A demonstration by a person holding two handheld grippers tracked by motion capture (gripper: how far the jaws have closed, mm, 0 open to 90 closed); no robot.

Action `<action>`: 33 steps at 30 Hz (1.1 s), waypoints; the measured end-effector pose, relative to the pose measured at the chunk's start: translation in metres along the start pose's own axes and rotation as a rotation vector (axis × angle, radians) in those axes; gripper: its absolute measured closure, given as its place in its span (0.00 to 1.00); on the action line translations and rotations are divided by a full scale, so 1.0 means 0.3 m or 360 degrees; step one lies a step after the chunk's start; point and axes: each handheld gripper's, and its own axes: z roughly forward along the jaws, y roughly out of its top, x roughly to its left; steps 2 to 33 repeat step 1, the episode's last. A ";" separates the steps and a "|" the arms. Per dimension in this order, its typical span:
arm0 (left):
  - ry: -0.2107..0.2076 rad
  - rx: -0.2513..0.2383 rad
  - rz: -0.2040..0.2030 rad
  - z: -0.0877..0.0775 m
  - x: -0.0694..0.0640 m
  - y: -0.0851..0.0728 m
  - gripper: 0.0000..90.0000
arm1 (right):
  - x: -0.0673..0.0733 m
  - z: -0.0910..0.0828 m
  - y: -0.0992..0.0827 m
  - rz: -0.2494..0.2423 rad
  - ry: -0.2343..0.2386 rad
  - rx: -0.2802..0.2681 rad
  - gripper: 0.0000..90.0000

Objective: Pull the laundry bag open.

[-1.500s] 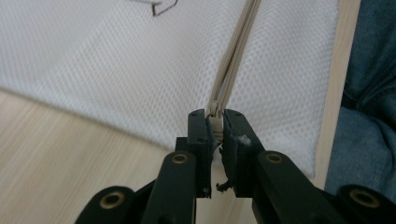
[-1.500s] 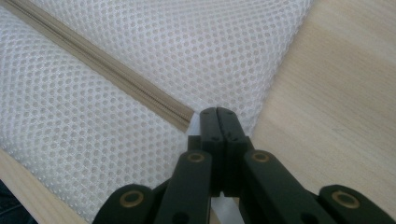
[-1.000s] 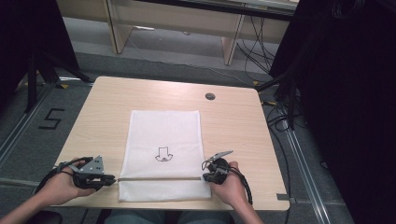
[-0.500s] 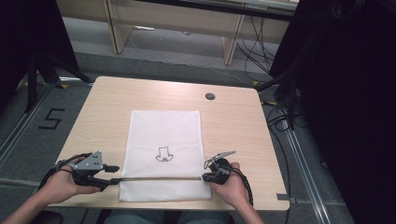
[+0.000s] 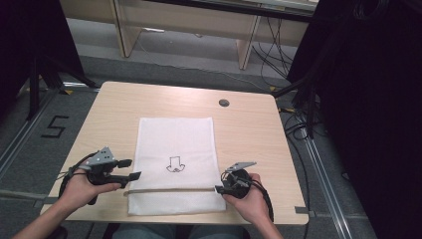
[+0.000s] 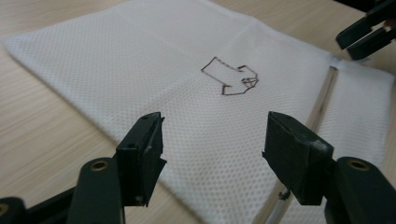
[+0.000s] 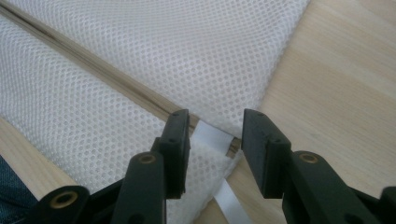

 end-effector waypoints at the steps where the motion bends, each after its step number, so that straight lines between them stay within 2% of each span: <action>1: 0.0000 0.0000 0.0000 0.000 0.000 0.000 0.41 | -0.004 -0.007 0.001 0.0004 0.0005 0.0019 0.69; 33: 0.0000 0.0000 0.0000 0.000 0.000 0.000 0.41 | -0.004 -0.007 0.001 0.0004 0.0005 0.0019 0.69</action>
